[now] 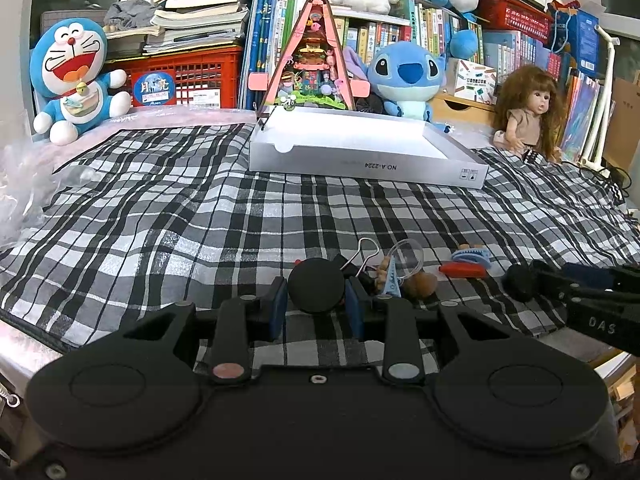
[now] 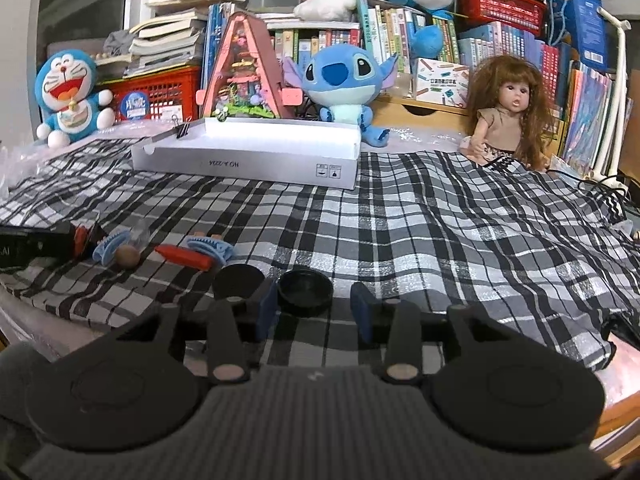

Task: Organize rigid objects
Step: 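Carry both held black pucks over the white box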

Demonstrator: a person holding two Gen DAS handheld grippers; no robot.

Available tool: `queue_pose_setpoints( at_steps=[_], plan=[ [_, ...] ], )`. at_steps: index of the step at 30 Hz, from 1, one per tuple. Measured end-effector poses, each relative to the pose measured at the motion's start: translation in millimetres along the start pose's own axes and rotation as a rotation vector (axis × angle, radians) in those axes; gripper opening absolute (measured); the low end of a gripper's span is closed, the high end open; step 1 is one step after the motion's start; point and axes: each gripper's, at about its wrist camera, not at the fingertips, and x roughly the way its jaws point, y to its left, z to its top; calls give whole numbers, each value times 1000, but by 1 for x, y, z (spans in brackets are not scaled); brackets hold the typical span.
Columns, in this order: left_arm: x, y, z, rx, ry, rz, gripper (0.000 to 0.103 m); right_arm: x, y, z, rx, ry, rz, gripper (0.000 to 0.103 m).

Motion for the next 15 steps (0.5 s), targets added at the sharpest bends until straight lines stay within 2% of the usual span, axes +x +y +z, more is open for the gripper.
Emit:
queue_pose_setpoints(
  at_steps=[6,9,15],
  plan=[
    [1,-2,4,3,-7,-3,29,9,4,3,-5,16,7,58],
    [1,-4,5,5,-11,-5,29,11,6,5,-10,20,17,40],
    [1,-5,12,9,-16,-15,29,8,8,8,-18,7,28,38]
  ],
)
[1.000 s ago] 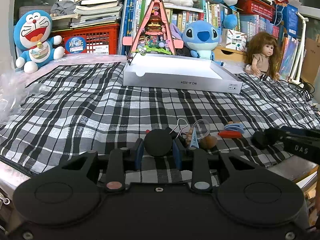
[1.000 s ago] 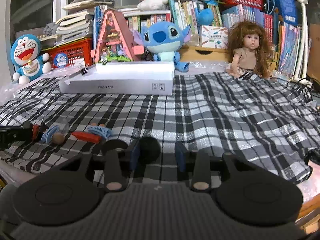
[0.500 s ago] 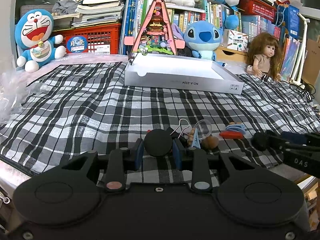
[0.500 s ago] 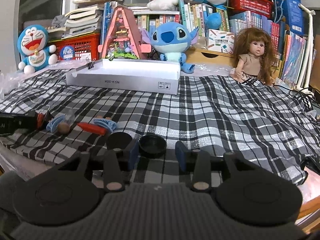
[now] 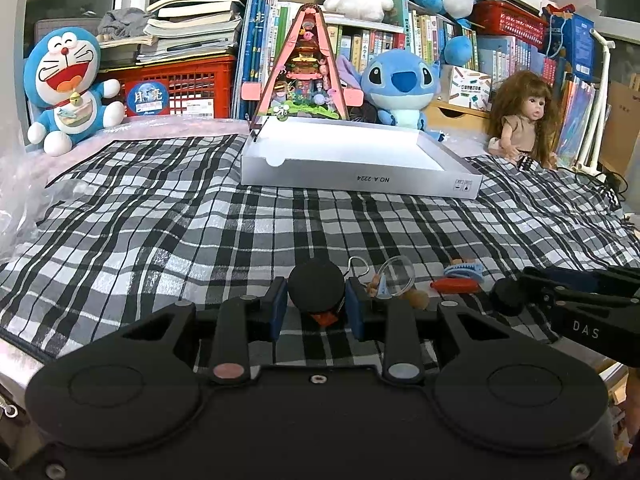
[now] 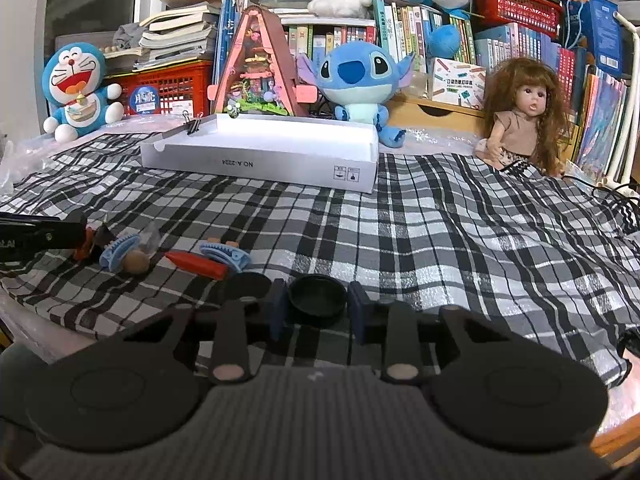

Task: Organize rigid objects
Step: 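Carry both held black pucks over the white box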

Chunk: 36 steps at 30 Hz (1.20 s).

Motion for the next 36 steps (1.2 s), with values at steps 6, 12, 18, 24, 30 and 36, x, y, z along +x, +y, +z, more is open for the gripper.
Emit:
queue_pose_setpoints(
  at_steps=[6,12,18,24,30,36],
  plan=[
    [5,4,22,7,-5,-22,29,2,-6,15,30,0,29,38],
    [19,12,64,-8,-15,-40,29,10,-10,48,54,-12,55,38],
    [42,10,101,1,-19,-36,29,29,-14,81,82,-6,80,38],
    [70,12,127,-18,10,-51,29,51,-15,106,95,11,86,38],
    [100,17,147,-54,37,-62,29,76,-22,129,144,43,102,38],
    [129,18,158,-77,61,-36,29,106,-28,144,188,87,99,38]
  ],
)
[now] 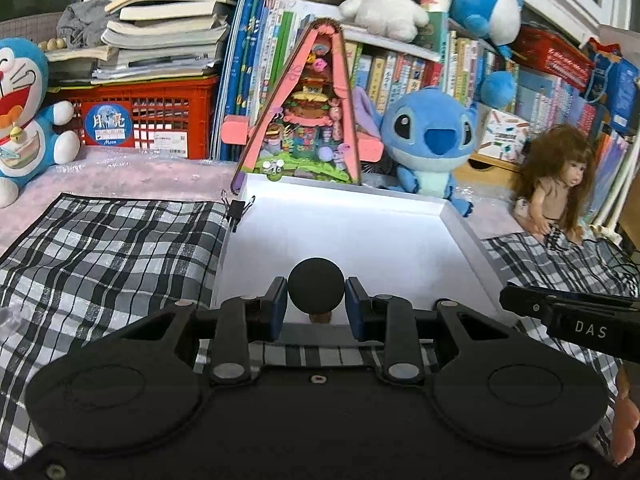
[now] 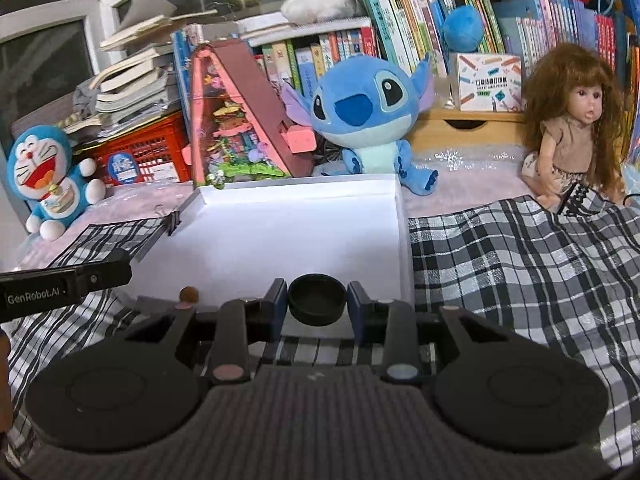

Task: Organize rigid objects
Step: 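Carry both held black pucks over the white box, then open both grippers to release the black pucks into the box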

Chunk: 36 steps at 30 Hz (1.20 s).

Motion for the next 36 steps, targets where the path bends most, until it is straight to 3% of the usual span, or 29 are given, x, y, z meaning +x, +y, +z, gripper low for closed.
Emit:
queue_pose_setpoints(
  at_steps=[14,22,36],
  plan=[
    [56,6,16,-50,92,32,29,56,-2,26,24,83,-41,38],
    [77,10,22,-66,141,15,29,81,0,40,41,146,-33,38],
    [94,0,15,-23,182,-7,29,108,5,29,10,202,-50,38]
  ],
)
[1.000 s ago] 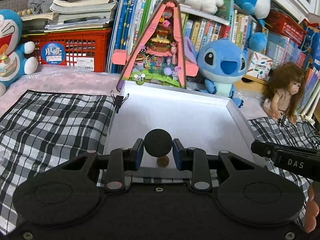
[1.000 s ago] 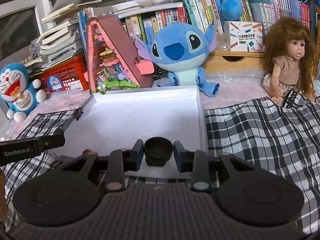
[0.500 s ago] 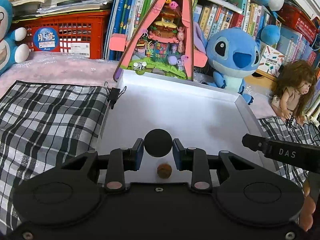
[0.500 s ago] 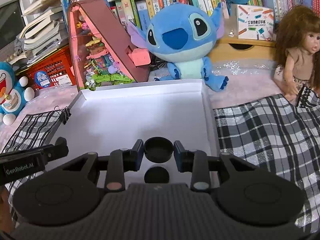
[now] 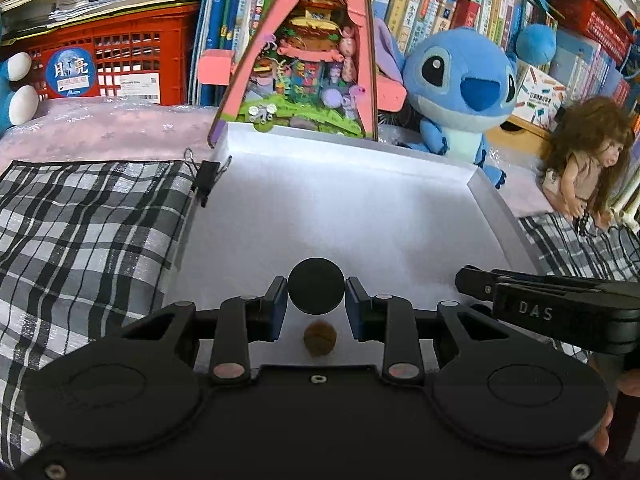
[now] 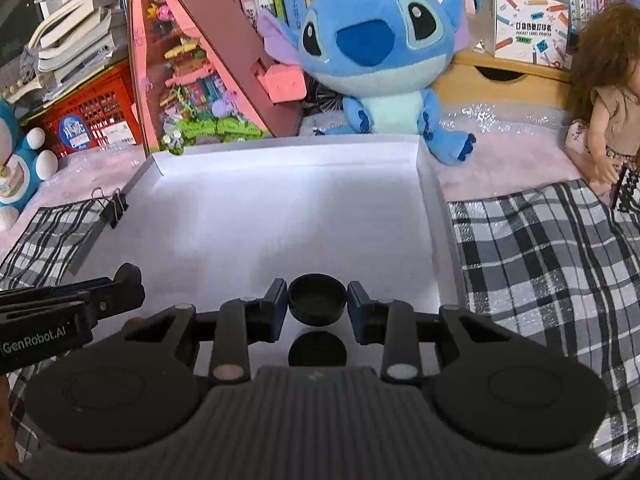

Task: Organize rigid objects
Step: 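Open both grippers to release the black pucks into the box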

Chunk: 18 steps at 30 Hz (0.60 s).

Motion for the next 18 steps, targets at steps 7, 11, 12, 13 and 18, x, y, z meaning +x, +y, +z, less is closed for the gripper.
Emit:
queue_pose_setpoints(
  at_steps=[7,11,12,13,18],
  plan=[
    [7,-5,-3,22,3,14,29,5,1,-3,-17,6,-14,38],
    [12,-8,-5,35,11,28,29,6,3,-5,-37,-3,-25,38],
    [13,-8,-5,36,13,29,29,7,4,-5,-43,-5,-27,38],
    [14,-8,-6,39,15,30,29,7,5,-5,-47,-2,-28,38],
    [16,-9,-9,53,9,42,29,8,9,-11,-81,-13,-38,40]
  ],
)
